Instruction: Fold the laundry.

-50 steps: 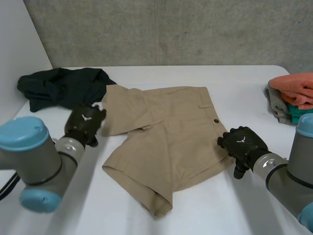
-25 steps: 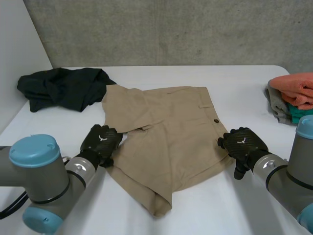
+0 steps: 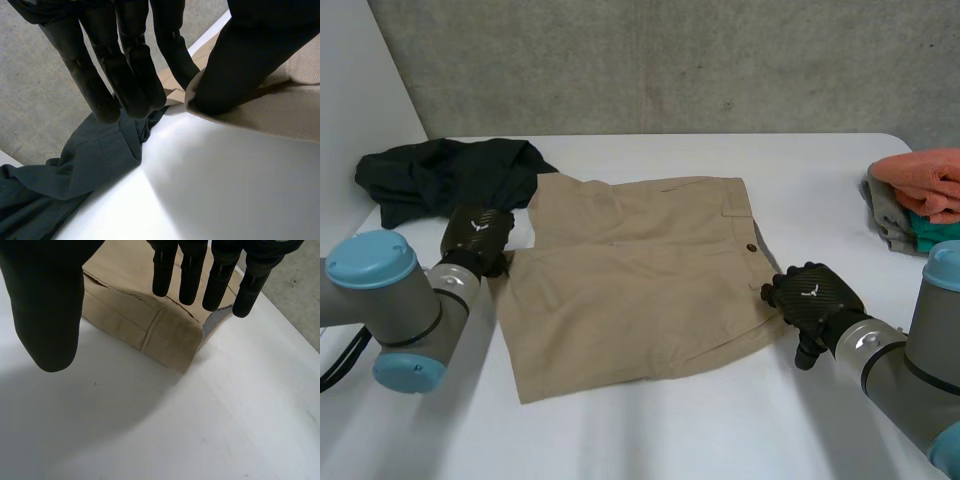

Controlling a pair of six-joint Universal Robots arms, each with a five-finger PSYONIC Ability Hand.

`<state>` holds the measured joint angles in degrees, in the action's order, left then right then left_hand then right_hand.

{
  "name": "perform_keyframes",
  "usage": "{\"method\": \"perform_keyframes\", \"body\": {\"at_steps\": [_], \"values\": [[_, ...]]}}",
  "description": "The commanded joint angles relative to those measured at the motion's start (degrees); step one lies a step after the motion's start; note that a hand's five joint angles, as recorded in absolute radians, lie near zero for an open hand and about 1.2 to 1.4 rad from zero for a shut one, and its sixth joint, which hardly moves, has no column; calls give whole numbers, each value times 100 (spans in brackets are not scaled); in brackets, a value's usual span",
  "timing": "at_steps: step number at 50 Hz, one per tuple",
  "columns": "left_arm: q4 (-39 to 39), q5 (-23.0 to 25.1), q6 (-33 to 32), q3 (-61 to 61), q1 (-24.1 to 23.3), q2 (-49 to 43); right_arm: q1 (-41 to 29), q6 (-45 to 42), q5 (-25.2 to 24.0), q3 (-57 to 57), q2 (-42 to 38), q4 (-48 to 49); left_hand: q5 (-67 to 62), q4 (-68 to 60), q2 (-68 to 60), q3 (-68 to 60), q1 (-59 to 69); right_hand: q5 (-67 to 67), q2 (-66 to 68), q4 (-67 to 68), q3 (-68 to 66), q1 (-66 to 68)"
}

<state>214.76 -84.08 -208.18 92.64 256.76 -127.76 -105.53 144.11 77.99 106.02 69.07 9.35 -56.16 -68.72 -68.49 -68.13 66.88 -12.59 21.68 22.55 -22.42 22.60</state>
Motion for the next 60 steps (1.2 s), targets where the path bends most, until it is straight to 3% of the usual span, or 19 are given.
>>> {"method": "perform_keyframes", "body": {"at_steps": [1, 4, 11, 16, 18, 19, 20, 27, 42, 46, 51, 56, 60], "values": [[-13, 67, -4, -203, -38, -109, -12, -23, -82, 6, -34, 225, 3503, 3759, 3736, 3700, -3575, -431, 522, 435, -448, 431], [-13, 67, -4, -141, -64, 66, -3, -23, -83, -11, -78, 383, 3761, 4017, 3994, 3958, -3833, -482, 572, 485, -499, 481], [-312, 41, 58, 631, -91, 1586, -3, -67, -100, -107, -200, 655, 3846, 4101, 4078, 4042, -3917, -667, 757, 670, -684, 666], [-995, 58, 84, 1509, -213, 2771, -3, -269, -91, -222, -579, 717, 3829, 4084, 4061, 4025, -3900, -1070, 1160, 1073, -1087, 1069], [-1260, 76, 93, 1739, -354, 3001, -12, -348, -83, -266, -667, 743, 3829, 4084, 4061, 4025, -3900, -2240, 2331, 2244, -2257, 2240], [-1409, 102, 110, 1844, -441, 3089, -12, -409, -83, -283, -685, 787, 3795, 4051, 4028, 3992, -3867, -4796, 4887, 4800, -4813, 4795], [-1681, 128, 163, 2037, -625, 3238, -12, -419, -83, -284, -685, 831, 3779, 4034, 4011, 3975, -3850, -5732, 5822, 5735, -5749, 5731], [-2369, 146, 594, 2662, -1136, 3301, 15, -428, -91, -170, -641, 1033, 3829, 4084, 4061, 4025, -3900, -5741, 5832, 5745, -5758, 5740], [-1402, -3, 647, 2601, -1172, 2265, -21, -410, -83, 41, -588, 1033, 2921, 3177, 3153, 3118, -2993, -5741, 5832, 5745, -5758, 5740], [-1332, -91, 638, 2470, -1172, 2001, -12, -410, -48, 59, -544, 1033, 2183, 2439, 2415, 2379, -2255, -5741, 5832, 5745, -5758, 5740], [-1261, -91, 638, 2417, -1163, 1816, -12, -401, 5, 68, -465, 1016, -1374, -1119, -1142, -1178, 1303, -5741, 5832, 5745, -5758, 5740], [-1375, -100, 629, 2496, -1216, 2096, -38, -462, 40, 173, -44, 718, -1384, -1128, -1151, -1187, 1312, -5741, 5832, 5745, -5758, 5740], [-2007, -47, 629, 2741, -1242, 3132, -21, -761, 84, 156, 659, -572, -1384, -1128, -1151, -1187, 1312, -5741, 5832, 5745, -5758, 5740]]}}
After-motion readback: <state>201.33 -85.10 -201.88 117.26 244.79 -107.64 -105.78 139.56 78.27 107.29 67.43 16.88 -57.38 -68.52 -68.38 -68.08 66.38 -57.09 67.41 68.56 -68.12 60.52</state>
